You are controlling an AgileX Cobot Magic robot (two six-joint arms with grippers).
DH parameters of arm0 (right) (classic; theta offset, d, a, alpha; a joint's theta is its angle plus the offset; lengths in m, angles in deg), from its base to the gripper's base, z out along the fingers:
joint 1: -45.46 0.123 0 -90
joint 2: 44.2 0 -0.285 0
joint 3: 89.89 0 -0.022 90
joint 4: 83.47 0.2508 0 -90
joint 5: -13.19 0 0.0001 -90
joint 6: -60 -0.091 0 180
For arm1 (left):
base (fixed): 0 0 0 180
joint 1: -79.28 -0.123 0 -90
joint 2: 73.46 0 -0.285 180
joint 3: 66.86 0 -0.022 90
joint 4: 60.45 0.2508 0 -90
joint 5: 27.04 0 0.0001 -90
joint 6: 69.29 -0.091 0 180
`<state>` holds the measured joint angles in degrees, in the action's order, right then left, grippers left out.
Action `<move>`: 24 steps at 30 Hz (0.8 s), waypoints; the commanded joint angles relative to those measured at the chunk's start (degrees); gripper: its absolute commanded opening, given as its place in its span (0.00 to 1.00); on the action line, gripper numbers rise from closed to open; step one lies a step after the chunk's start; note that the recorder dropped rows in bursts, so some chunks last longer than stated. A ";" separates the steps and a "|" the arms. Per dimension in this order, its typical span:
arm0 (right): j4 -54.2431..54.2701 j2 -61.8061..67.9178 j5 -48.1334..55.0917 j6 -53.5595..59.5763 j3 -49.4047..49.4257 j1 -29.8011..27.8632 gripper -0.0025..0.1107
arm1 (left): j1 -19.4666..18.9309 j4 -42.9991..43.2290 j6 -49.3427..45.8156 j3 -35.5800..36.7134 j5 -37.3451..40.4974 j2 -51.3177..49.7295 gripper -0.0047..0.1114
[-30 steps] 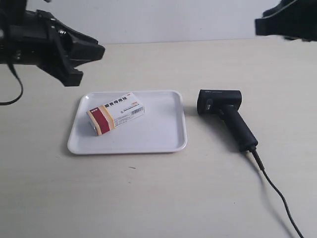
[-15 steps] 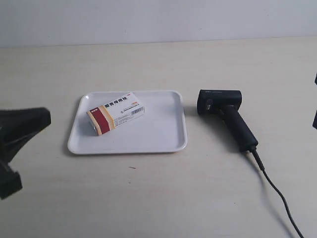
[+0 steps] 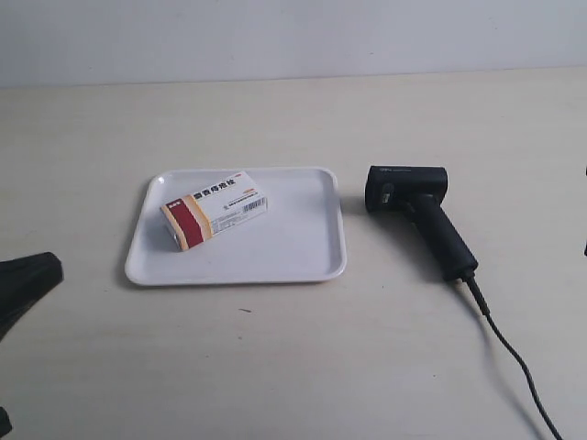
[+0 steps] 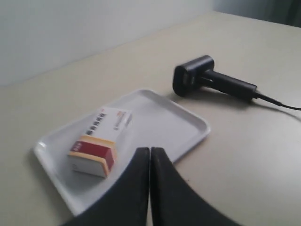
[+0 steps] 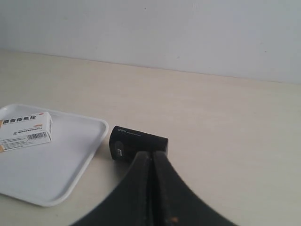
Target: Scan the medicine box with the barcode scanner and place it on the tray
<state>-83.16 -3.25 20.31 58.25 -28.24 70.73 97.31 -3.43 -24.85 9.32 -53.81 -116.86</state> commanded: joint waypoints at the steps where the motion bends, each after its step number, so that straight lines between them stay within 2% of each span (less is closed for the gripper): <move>1: 0.34 -0.35 0.01 0.17 0.26 0.05 0.03 | -4.21 -11.43 -9.05 1.03 3.81 13.80 0.06; 5: 0.34 -0.35 0.01 0.17 0.26 0.05 0.03 | -7.84 -14.43 -9.72 1.03 12.87 23.78 0.06; 8: 0.34 -0.35 0.01 0.17 0.26 0.05 0.03 | -8.92 -17.41 -11.22 1.03 22.26 28.20 0.06; 10: 0.34 -0.35 0.01 0.17 0.26 0.05 0.03 | -9.05 -27.86 -19.74 1.03 28.60 30.44 0.06; 13: 0.34 -0.35 0.01 0.17 0.26 0.05 0.03 | -9.05 -46.58 -40.26 1.03 36.05 33.43 0.06; 15: 0.34 -0.35 0.01 0.17 0.26 0.05 0.03 | -9.05 -52.77 -48.60 1.03 38.67 35.16 0.06; 19: 0.34 -0.35 0.01 0.17 0.26 0.05 0.03 | -9.18 -53.29 -49.19 1.03 38.83 35.61 0.06; 24: 0.34 -0.35 0.01 0.17 0.26 0.05 0.03 | -11.89 -53.18 -47.02 1.03 38.93 35.61 0.06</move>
<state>-82.90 -3.25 20.56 58.25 -28.24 70.73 86.85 -55.86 -72.72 10.36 -15.07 -81.63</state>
